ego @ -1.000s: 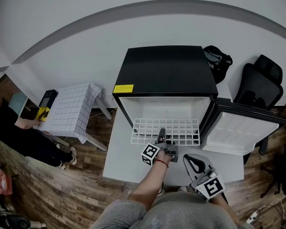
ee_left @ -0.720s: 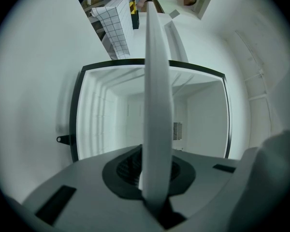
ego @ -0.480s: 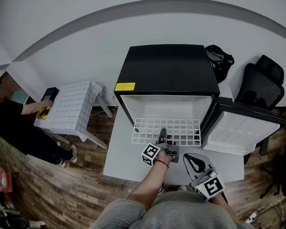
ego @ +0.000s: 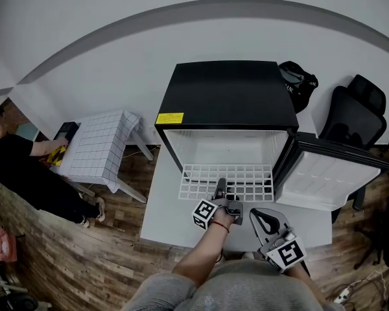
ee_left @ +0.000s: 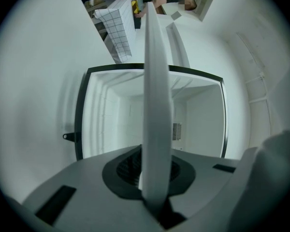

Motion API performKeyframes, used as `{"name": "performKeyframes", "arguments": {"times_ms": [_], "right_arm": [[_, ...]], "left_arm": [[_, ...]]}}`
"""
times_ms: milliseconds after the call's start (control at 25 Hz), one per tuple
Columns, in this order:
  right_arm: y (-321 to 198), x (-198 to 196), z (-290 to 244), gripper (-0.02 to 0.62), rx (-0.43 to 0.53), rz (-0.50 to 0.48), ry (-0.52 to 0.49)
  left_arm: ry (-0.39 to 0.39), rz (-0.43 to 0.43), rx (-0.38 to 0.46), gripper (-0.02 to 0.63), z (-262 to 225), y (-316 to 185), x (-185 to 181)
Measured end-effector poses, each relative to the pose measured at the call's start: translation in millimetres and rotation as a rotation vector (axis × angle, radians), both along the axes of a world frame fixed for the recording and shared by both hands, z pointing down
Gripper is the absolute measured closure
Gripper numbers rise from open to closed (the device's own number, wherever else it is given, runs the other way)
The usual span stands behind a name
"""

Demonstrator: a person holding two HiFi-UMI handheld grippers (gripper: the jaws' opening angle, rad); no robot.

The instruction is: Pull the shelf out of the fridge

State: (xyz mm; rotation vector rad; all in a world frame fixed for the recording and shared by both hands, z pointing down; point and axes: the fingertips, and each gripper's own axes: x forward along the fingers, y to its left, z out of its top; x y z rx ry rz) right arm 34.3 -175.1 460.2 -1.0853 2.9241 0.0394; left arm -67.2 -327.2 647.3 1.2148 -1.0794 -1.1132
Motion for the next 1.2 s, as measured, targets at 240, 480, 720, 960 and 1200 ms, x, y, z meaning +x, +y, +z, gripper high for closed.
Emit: {"name": "performKeyframes", "arguments": {"times_ms": [240, 480, 720, 960, 1200], "right_arm": [[-3, 3, 1, 0.581, 0.01, 0.013, 0.0], [-2, 2, -5, 0.581, 0.002, 0.01, -0.018], [-5, 2, -6, 0.581, 0.004, -0.009, -0.003], [-4, -13, -13, 0.581, 0.023, -0.071, -0.008], [-6, -21, -16, 0.581, 0.03, -0.098, -0.036]], "left_arm": [[-0.01, 0.012, 0.013, 0.566, 1, 19, -7], [-0.001, -0.037, 0.043, 0.566, -13, 33, -30], [0.005, -0.128, 0.025, 0.566, -24, 62, -65], [-0.086, -0.176, 0.091, 0.566, -59, 76, -85], [-0.525, -0.075, 0.174, 0.566, -88, 72, -90]]}}
